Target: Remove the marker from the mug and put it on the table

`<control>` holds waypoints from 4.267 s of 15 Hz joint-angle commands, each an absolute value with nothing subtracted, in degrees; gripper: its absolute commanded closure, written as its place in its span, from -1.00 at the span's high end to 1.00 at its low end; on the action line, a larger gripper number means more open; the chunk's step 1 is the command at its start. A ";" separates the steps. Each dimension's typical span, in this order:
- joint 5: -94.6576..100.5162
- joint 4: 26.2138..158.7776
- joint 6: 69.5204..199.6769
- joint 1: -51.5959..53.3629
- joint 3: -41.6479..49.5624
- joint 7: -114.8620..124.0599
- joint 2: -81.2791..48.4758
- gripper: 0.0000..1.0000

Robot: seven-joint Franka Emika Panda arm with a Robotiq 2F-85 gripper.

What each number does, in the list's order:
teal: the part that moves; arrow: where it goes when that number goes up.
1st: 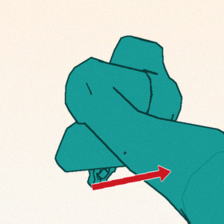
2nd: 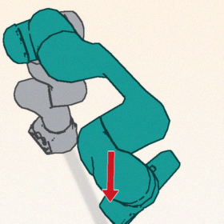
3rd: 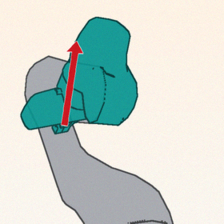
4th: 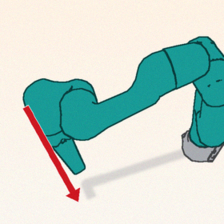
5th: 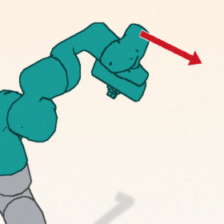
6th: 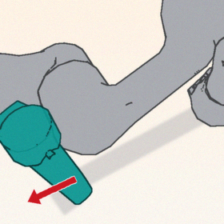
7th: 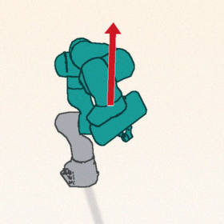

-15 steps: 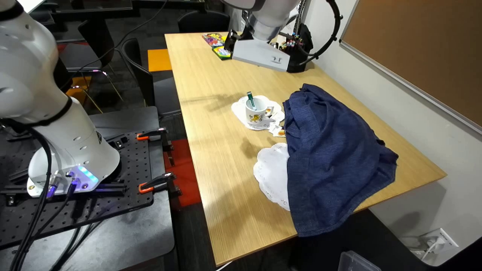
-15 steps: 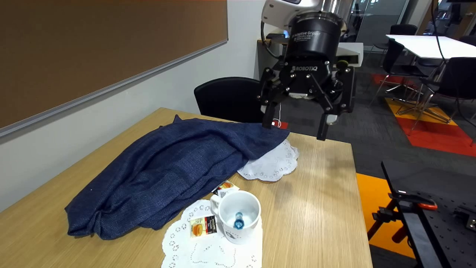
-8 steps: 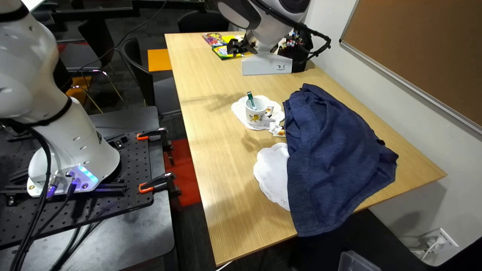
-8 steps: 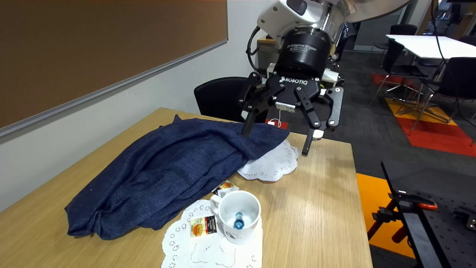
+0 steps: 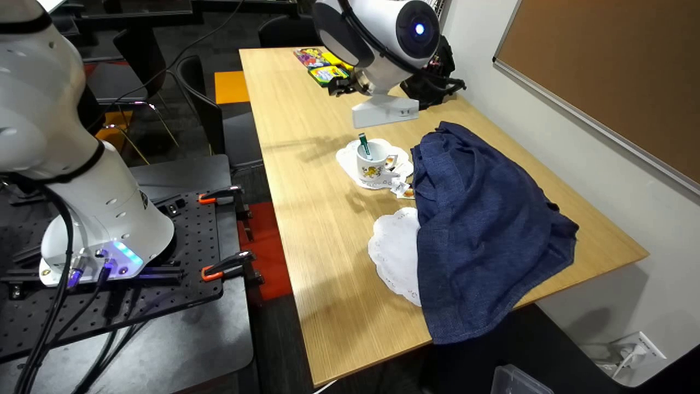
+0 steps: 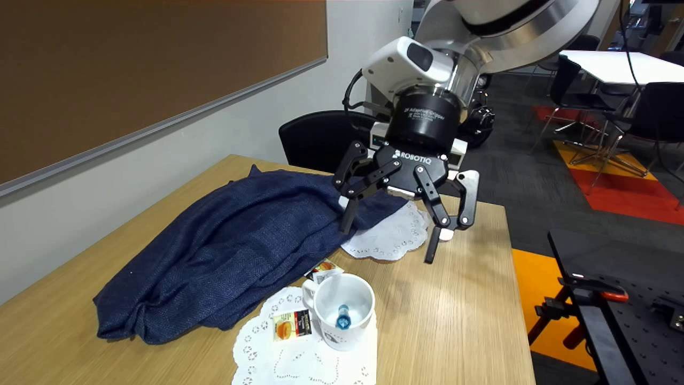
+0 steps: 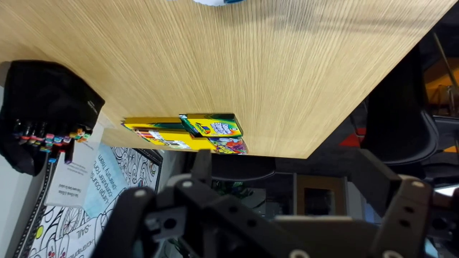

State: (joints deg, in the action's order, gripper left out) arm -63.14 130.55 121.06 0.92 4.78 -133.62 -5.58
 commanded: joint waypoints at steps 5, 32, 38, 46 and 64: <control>-59.81 127.72 129.14 0.53 2.36 -133.12 -12.14 1.00; -59.21 121.90 135.14 -1.58 -0.29 -137.78 -22.71 0.09; -58.80 120.32 135.80 -1.78 -0.49 -137.34 -25.02 0.06; -57.14 117.83 135.69 -1.85 -1.02 -136.63 -28.29 0.05; -57.86 122.13 135.47 -3.15 -2.34 -137.80 -22.18 -0.90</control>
